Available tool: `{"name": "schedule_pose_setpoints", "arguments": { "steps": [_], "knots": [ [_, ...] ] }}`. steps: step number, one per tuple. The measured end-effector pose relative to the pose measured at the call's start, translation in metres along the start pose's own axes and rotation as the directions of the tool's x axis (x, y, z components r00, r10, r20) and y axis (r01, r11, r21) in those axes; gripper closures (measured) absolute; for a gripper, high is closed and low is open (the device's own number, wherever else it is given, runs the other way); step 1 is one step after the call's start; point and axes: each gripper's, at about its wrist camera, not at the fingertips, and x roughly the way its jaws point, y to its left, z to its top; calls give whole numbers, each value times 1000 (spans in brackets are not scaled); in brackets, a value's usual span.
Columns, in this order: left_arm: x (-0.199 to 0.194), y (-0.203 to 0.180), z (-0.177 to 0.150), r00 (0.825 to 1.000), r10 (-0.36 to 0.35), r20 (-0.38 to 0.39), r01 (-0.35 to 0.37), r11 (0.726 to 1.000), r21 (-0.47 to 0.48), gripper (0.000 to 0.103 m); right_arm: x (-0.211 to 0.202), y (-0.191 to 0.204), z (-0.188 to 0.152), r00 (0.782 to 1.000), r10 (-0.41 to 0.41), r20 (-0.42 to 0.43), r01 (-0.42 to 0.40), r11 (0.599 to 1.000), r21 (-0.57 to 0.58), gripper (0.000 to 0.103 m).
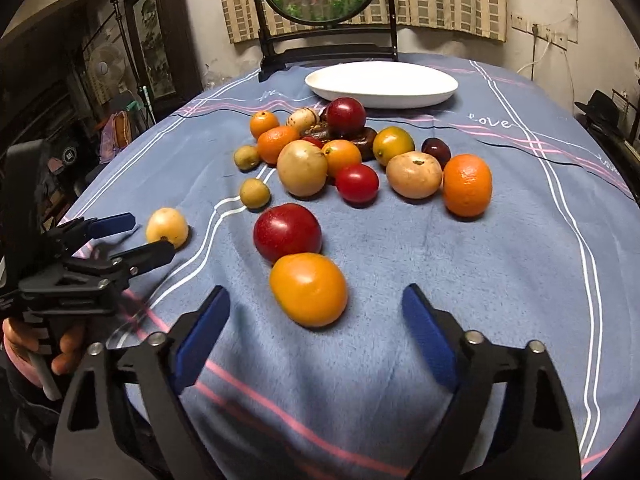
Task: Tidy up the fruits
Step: 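Grasp the pale yellow pear with the left tool while the right tool grasps an orange, then carry the pear and orange to the white plate and release both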
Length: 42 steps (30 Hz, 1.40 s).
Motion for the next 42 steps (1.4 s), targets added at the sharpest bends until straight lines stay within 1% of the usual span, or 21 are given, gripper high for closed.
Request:
{"name": "schedule_pose_setpoints", "arguments": {
  "steps": [2,6,8,11,13,14,16,18,20,22,23,26,33,36,38,39,41,42],
  "knots": [
    [0,0,0,1000,-4,2,4,1000,-2,2,4,-2,2,1000,1,-9,-1,1000,5,30],
    [-1,1,0,1000,-7,10,7,1000,-5,2,9,-2,2,1000,3,-21,-3,1000,-1,34],
    [-1,0,0,1000,-4,10,4,1000,-1,2,10,-1,3,1000,1,-23,-1,1000,-9,42],
    [-1,0,0,1000,-1,4,1,1000,-2,2,12,0,3,1000,6,-24,-6,1000,-21,50],
    [0,1,0,1000,-5,-3,5,1000,-9,2,13,0,3,1000,11,-23,-12,1000,-25,53],
    [1,2,0,1000,-9,-9,9,1000,-10,2,13,0,2,1000,19,-19,-19,1000,-25,57],
    [5,2,2,999,-31,-36,30,999,-10,3,13,-1,2,999,32,-17,-32,999,-23,61],
    [9,2,4,998,-42,-56,42,999,0,8,12,-3,1,999,44,-8,-44,999,-12,61],
    [12,2,6,998,-23,-63,24,1000,15,19,10,-5,1,998,58,-1,-58,998,-1,61],
    [13,3,9,998,-16,-64,17,1000,19,25,10,-6,0,997,73,2,-73,997,5,61],
    [13,3,10,998,-23,-64,24,1000,15,28,9,-7,0,997,80,3,-80,997,7,61],
    [14,4,13,997,-44,-70,45,999,6,31,9,-7,0,996,93,7,-93,996,12,61],
    [16,-3,13,994,-71,-80,74,997,34,35,8,-11,0,993,118,12,-118,992,31,61],
    [19,-6,15,994,-74,-84,78,996,46,41,8,-11,-1,993,120,16,-121,992,32,61],
    [19,-7,16,993,-75,-86,80,995,52,52,7,-12,-1,992,122,18,-123,992,36,61],
    [19,-7,17,993,-78,-88,83,995,54,54,7,-13,-1,992,124,19,-125,991,39,61],
    [19,-6,17,990,-103,-93,107,993,46,65,7,-13,-1,992,126,18,-126,991,42,61],
    [18,-6,17,988,-117,-97,121,992,44,65,7,-13,-1,992,126,18,-126,991,42,61]
  ]
}}
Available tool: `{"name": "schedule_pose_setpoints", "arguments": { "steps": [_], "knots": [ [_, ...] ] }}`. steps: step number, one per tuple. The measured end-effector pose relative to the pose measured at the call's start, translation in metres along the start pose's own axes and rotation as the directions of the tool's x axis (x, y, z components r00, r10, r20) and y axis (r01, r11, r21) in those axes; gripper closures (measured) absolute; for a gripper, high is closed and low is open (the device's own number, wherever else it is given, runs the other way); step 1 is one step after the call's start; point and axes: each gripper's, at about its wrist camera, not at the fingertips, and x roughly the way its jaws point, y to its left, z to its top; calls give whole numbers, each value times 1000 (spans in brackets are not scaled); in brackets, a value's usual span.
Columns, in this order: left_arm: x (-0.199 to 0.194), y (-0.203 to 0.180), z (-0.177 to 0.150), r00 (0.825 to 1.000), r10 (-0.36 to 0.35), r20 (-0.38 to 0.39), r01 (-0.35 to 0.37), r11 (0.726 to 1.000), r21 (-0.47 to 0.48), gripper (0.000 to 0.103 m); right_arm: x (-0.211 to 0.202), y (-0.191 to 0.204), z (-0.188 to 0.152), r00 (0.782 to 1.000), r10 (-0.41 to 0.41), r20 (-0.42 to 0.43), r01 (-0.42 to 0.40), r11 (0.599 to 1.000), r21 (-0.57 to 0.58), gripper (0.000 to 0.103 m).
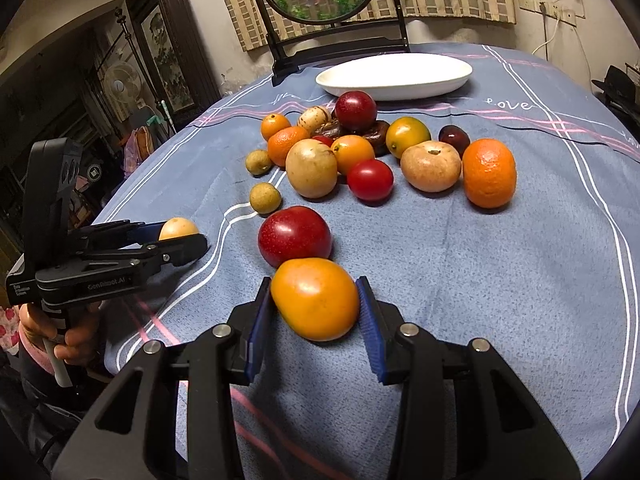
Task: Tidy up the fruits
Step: 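Carry the pear and orange to the white plate and release both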
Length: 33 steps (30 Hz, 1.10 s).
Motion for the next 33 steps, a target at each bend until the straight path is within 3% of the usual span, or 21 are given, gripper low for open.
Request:
{"name": "schedule_pose_setpoints", "arguments": {
  "steps": [7,11,17,20,23,27,33],
  "knots": [
    [-5,0,3,1000,6,-7,-6,1000,4,65,0,-1,1,1000,-7,-16,7,1000,4,61],
    [-14,2,21,1000,5,20,-5,1000,28,65,-12,-4,20,1000,16,3,-16,1000,-3,61],
    [-20,2,90,996,-3,93,-2,998,57,65,-34,-18,86,988,-65,137,70,997,-34,61],
    [-6,3,151,991,1,136,-9,998,61,64,-21,-41,131,981,-115,157,115,993,5,61],
    [27,6,205,992,-9,123,5,999,37,64,19,-74,184,986,-140,93,135,989,57,61],
    [82,8,252,996,11,84,-11,1000,2,64,75,-105,221,991,-133,-27,135,986,101,61],
    [150,9,281,999,39,-7,-39,999,4,64,140,-121,241,975,-155,-157,164,985,49,62]
  ]
}}
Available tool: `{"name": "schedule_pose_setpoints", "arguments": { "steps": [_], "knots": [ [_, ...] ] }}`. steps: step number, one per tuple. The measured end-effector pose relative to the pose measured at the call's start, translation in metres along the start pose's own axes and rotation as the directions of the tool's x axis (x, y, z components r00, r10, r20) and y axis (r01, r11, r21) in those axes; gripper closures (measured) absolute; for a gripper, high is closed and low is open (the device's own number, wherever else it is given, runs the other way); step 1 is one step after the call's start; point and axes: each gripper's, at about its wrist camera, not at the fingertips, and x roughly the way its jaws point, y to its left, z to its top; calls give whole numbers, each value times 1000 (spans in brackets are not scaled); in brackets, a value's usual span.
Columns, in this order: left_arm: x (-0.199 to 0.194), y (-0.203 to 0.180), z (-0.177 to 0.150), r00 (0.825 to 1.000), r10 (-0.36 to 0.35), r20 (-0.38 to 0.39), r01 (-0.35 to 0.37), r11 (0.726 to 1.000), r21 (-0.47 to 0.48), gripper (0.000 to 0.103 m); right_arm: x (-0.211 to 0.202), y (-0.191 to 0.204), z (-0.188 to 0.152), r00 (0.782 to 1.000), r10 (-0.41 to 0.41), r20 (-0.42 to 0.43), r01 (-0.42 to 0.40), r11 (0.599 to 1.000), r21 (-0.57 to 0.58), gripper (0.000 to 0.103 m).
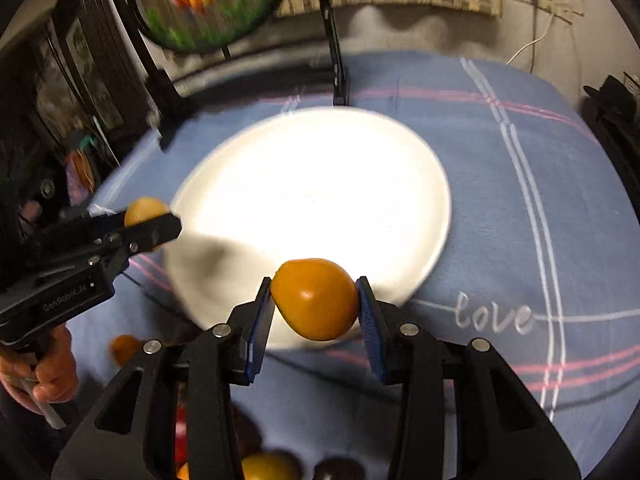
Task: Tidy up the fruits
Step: 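Carry the pear and orange to the white plate and release both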
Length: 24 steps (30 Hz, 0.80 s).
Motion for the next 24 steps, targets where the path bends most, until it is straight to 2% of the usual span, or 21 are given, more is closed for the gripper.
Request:
{"name": "schedule_pose_setpoints", "arguments": {
  "steps": [6,16,18,19,24],
  "knots": [
    [29,-2,-2,998,19,-54,-18,1000,6,64,21,9,5,999,-18,-26,16,998,-60,62],
    [45,-4,-6,995,40,-92,-39,999,10,63,31,17,8,997,-54,-50,49,994,-101,60],
    [41,-3,-5,994,70,-85,-70,998,3,52,27,18,8,997,-59,-43,55,993,-102,60],
    [33,-2,-4,995,78,-55,-79,997,-3,44,23,19,8,998,-58,-33,55,993,-104,59],
    [-17,1,-6,992,113,49,-112,994,-21,15,-22,23,-6,998,-35,52,41,993,-112,54]
  ]
}}
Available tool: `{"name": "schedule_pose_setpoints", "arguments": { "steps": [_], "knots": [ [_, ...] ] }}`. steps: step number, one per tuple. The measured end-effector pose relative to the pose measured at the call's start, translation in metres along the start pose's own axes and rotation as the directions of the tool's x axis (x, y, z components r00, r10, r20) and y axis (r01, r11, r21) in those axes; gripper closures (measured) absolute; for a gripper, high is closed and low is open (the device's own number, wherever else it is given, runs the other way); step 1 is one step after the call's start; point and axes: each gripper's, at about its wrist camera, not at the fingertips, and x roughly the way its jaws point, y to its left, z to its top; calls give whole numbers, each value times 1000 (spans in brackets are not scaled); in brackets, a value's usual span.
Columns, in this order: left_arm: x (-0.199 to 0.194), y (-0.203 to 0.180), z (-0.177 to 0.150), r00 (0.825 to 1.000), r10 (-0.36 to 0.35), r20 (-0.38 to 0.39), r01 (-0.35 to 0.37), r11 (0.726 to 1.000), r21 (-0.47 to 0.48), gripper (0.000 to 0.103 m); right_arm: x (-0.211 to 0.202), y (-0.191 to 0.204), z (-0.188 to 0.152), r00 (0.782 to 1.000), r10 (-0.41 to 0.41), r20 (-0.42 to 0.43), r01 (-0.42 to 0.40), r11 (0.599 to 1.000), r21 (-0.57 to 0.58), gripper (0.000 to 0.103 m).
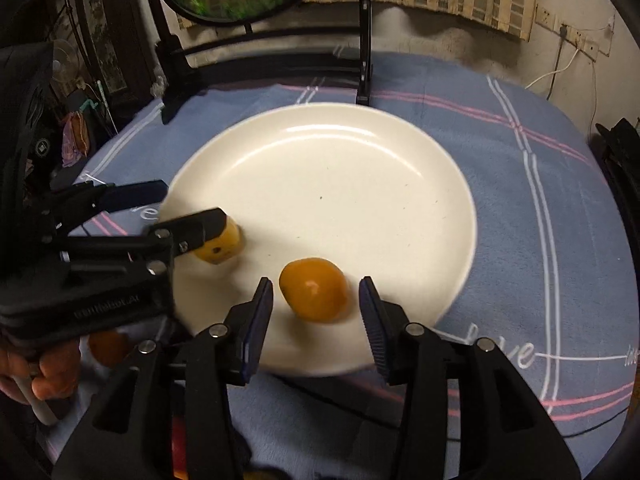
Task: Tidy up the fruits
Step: 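Carry the pear and orange to the white plate and release both, then withdraw both tools from the plate back toward the fruit pile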
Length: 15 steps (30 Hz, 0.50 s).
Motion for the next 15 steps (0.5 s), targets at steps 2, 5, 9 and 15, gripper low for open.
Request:
{"name": "schedule_pose_setpoints", "arguments": {
  "steps": [2,5,9,15],
  "knots": [
    [-25,2,-10,999,18,44,-18,1000,1,5,-23,0,-11,999,2,52,-2,1000,4,48],
    [-52,6,-29,997,35,67,-34,999,-6,3,-58,-3,-38,989,-2,148,0,1000,9,41],
    [-87,14,-79,992,-21,122,29,997,-65,2,-85,-9,-85,970,-15,242,12,1000,14,34],
    [-89,7,-136,995,-70,76,74,996,-52,2,-81,-14,-135,981,-50,188,39,997,60,34]
  ]
}}
